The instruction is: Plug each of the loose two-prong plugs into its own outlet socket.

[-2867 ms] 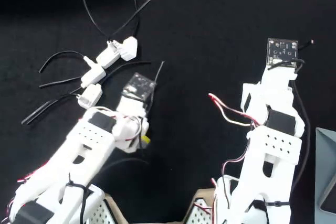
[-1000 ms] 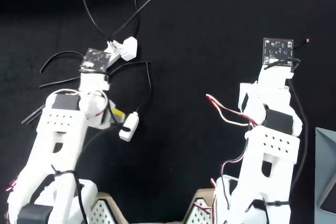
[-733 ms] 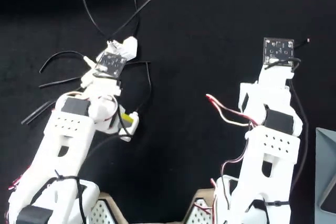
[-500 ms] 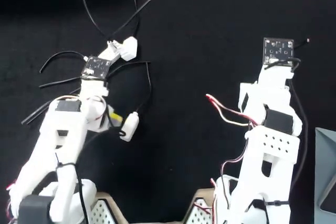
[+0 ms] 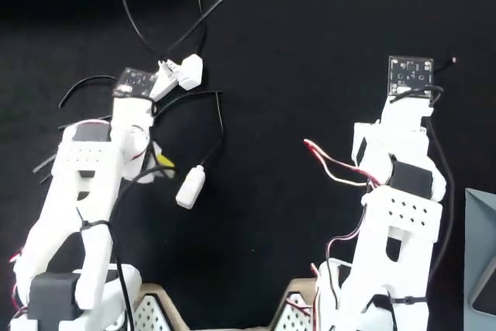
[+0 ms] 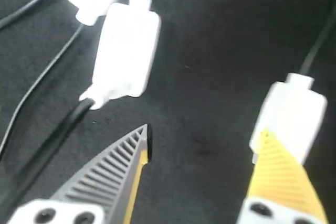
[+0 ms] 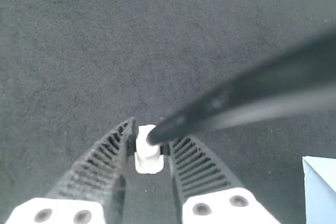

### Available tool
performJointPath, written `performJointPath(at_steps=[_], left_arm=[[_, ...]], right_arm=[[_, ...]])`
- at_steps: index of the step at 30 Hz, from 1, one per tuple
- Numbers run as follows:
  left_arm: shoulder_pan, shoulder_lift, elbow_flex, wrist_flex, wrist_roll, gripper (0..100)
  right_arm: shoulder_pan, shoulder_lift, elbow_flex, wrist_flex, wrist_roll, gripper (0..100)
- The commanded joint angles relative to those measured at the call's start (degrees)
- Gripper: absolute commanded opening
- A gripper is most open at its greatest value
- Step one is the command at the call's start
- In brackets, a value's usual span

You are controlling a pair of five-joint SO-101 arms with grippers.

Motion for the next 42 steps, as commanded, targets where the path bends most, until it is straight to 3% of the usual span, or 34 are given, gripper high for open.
performJointPath(at_steps=[1, 6, 14, 21, 31, 36, 39, 42], left_arm=[[4.6, -0.1, -3.2, 2.1, 1.2, 32], [7.0, -0.1, 0.9, -1.8, 3.0, 32], [2.2, 0.6, 14.3, -18.8, -0.3, 32], [-4.6, -0.1, 12.8, -18.8, -1.8, 32], [-4.7, -0.2, -3.2, -0.2, -1.3, 32], [2.1, -0.2, -9.4, 9.2, 2.5, 32], [7.7, 0.2, -8.8, 10.5, 5.1, 32], [11.5, 0.5, -4.2, 6.9, 6.9, 32]], right_arm=[[-0.8, -0.3, -0.2, -0.7, -0.4, 1.2], [-0.8, -0.3, -0.2, -0.7, -0.4, 1.2], [-0.8, -0.3, -0.2, -0.7, -0.4, 1.2], [-0.8, -0.3, -0.2, -0.7, -0.4, 1.2], [-0.9, -0.3, -0.2, -0.7, -0.3, 1.2], [-0.9, -0.3, -0.2, -0.7, -0.3, 1.2], [-0.9, -0.3, -0.2, -0.7, -0.3, 1.2], [-0.9, -0.3, -0.2, -0.7, -0.3, 1.2]])
